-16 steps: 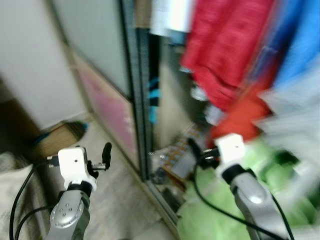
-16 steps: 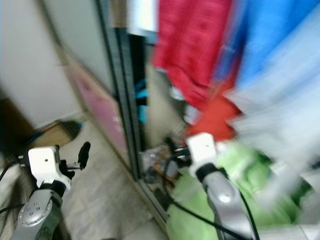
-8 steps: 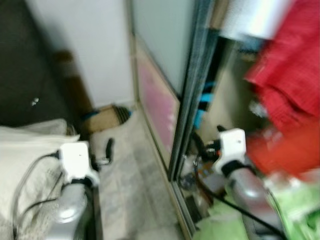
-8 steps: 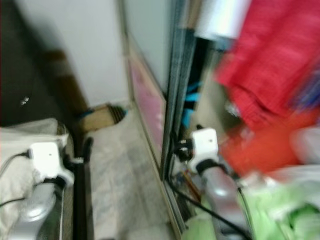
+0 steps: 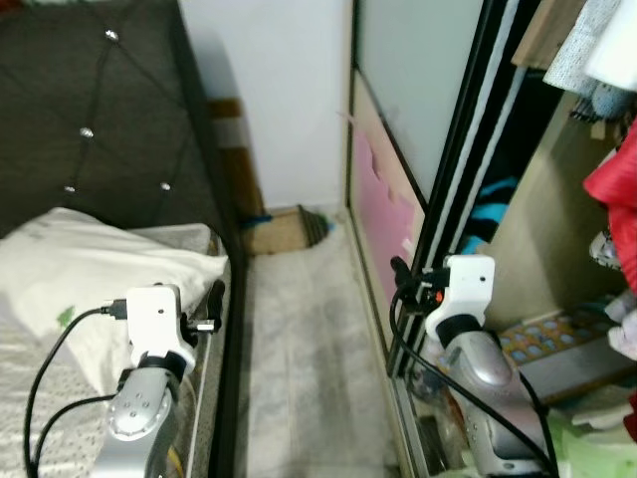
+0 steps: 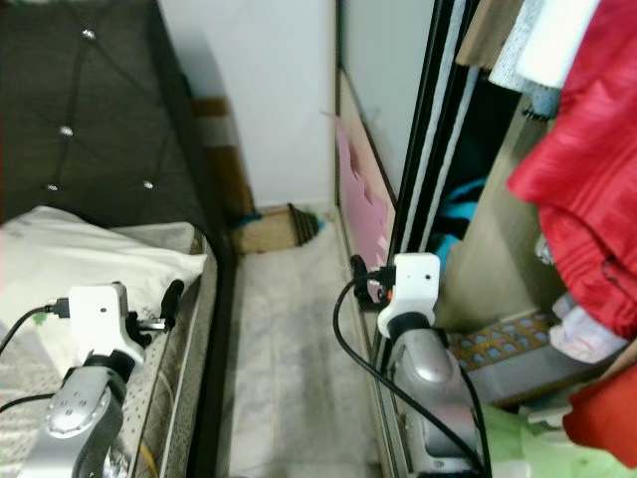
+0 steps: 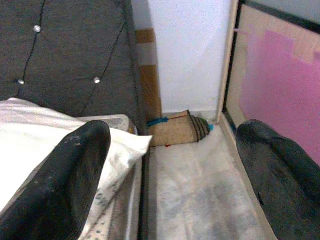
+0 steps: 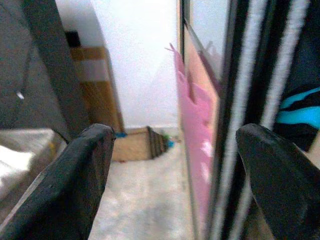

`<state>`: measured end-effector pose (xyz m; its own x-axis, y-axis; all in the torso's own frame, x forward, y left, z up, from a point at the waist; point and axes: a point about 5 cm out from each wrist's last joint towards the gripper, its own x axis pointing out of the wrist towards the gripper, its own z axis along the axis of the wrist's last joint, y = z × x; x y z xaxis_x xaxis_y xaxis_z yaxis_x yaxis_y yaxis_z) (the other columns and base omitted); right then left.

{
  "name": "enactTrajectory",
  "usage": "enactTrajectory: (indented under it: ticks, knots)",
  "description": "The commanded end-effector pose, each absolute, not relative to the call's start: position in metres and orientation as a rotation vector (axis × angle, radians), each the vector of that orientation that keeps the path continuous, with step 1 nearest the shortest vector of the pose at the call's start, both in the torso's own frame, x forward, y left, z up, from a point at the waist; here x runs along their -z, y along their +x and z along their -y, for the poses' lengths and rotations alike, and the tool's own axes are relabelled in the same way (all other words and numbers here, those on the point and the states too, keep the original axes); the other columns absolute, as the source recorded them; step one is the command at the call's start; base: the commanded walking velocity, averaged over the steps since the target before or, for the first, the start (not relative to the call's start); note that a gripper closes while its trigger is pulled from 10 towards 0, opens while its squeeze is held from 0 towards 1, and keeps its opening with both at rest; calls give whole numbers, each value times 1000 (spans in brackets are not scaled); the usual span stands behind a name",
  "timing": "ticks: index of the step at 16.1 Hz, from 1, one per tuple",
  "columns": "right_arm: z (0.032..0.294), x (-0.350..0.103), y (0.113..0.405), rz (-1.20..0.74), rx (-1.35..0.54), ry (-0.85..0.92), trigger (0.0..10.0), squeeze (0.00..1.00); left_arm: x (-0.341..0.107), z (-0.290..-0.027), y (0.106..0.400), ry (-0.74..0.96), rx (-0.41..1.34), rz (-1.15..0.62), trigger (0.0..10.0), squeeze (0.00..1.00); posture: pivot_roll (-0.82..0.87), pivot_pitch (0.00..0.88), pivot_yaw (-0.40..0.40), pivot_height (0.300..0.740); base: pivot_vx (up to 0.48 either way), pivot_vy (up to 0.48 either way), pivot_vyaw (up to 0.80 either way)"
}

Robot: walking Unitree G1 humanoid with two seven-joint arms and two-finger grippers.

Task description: Clean up the room

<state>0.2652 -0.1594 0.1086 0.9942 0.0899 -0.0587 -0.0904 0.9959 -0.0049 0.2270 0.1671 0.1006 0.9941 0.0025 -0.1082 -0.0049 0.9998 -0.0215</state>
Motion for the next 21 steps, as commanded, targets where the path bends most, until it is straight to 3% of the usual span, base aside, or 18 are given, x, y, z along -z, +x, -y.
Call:
enactTrajectory:
  ticks: [1, 6, 13, 21]
  knots:
    - [159, -112, 266, -49, -104, -14, 10000, 0, -102, -169, 228, -10, 2, -104, 10000, 0, -44, 0, 9, 740, 0, 0, 800]
    - [148, -116, 278, -37, -165, -19, 10000, 0, -116, -185, 238, -41, -91, -42, 10000, 0, -37, 0, -23, 740, 0, 0, 800]
    - [146, -119, 283, -14, -176, -21, 10000, 0, -108, -176, 231, 2, -26, -92, 10000, 0, -22, 0, -12, 740, 0, 0, 800]
    - [148, -116, 282, -25, -172, -22, 10000, 0, -108, -185, 229, 39, -101, -82, 10000, 0, -15, 0, -24, 740, 0, 0, 800]
